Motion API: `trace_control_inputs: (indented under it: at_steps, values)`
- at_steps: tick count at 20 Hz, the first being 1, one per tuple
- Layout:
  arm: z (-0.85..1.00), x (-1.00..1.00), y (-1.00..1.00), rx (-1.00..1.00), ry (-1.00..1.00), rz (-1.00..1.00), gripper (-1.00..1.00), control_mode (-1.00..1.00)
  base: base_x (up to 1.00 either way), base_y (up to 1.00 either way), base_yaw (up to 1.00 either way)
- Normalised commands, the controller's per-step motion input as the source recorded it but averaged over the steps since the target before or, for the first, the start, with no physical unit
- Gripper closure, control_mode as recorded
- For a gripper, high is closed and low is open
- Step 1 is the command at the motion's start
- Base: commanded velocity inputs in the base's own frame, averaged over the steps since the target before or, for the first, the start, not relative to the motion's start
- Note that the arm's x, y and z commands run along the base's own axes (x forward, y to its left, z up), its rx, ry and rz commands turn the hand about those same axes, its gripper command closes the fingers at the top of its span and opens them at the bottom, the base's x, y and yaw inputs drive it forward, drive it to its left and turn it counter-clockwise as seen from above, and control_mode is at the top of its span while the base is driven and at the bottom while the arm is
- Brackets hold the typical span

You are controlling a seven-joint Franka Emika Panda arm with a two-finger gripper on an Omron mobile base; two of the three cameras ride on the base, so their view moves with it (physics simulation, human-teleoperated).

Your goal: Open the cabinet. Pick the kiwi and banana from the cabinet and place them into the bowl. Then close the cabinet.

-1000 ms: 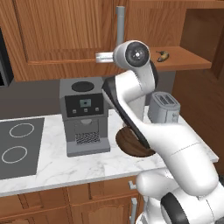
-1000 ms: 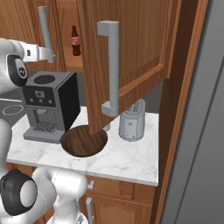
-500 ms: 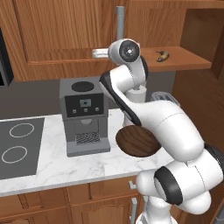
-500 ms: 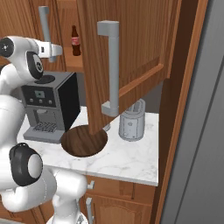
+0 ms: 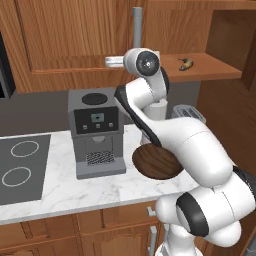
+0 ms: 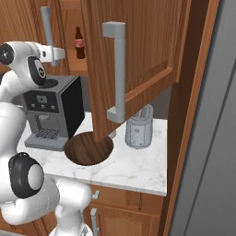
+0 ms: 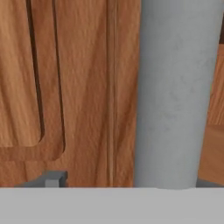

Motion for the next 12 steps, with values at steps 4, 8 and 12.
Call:
trace_control_inputs:
  at_steps: [4,8,12]
  values:
    - [0.00,0.00,0.00,0.00,0.00,0.00,1.00,-1.00,0.00,0.00,0.00]
    - [0.00,-0.04,0.00,0.00,-0.02,0.00,1.00,-1.00,0.00,0.00,0.00]
    - [0.09,-0.22,0.15,0.00,-0.17,0.00,1.00,-1.00,0.00,0.00,0.00]
